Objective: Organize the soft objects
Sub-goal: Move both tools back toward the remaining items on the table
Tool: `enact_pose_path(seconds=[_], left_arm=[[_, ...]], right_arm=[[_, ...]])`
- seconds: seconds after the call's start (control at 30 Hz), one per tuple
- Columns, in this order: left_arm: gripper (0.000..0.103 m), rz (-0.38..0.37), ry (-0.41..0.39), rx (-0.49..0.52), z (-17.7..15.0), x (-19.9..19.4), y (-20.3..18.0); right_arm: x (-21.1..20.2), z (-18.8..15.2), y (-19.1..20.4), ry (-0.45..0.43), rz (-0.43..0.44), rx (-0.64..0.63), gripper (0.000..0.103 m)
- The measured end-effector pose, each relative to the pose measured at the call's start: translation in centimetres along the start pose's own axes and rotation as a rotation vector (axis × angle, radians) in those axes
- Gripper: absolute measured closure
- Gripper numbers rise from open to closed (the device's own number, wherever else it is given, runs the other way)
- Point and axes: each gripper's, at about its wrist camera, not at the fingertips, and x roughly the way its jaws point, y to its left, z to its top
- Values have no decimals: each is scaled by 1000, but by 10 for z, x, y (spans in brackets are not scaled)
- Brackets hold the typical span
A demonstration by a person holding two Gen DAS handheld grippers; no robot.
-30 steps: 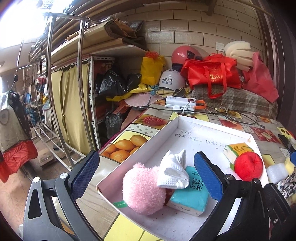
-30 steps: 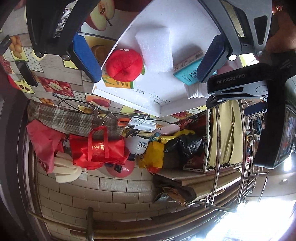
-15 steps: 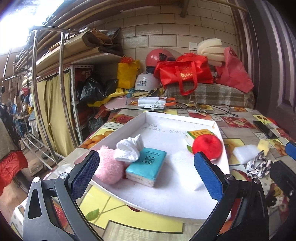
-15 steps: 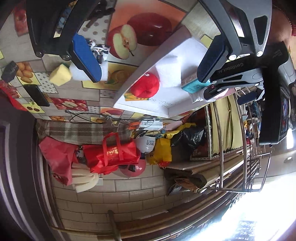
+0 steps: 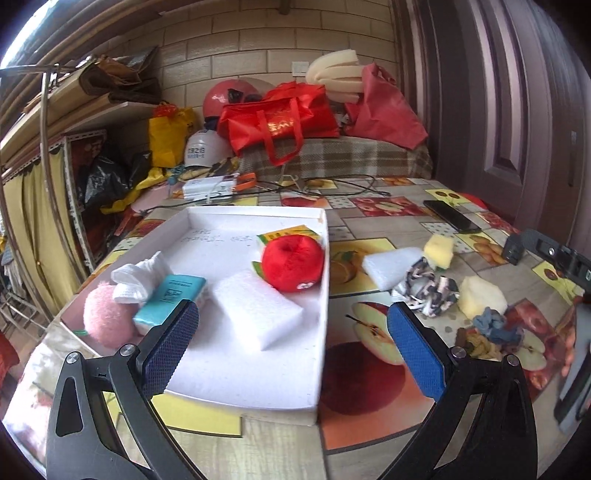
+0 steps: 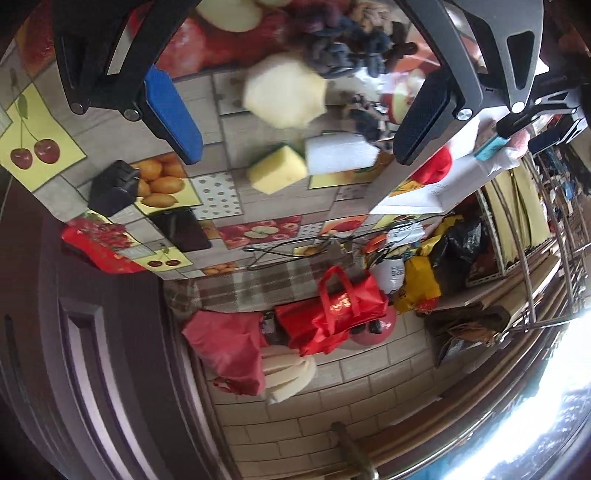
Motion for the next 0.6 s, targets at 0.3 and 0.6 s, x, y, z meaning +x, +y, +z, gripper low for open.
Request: enact_pose_path(seconds=[0.3, 0.6], left_arm=[[0, -169, 102, 63, 1, 13, -56], [0, -102, 210, 50, 1, 38, -67]], right_arm=[[-13, 4, -49, 44, -100, -12, 0], [-12, 3, -38, 50, -107, -49, 0]])
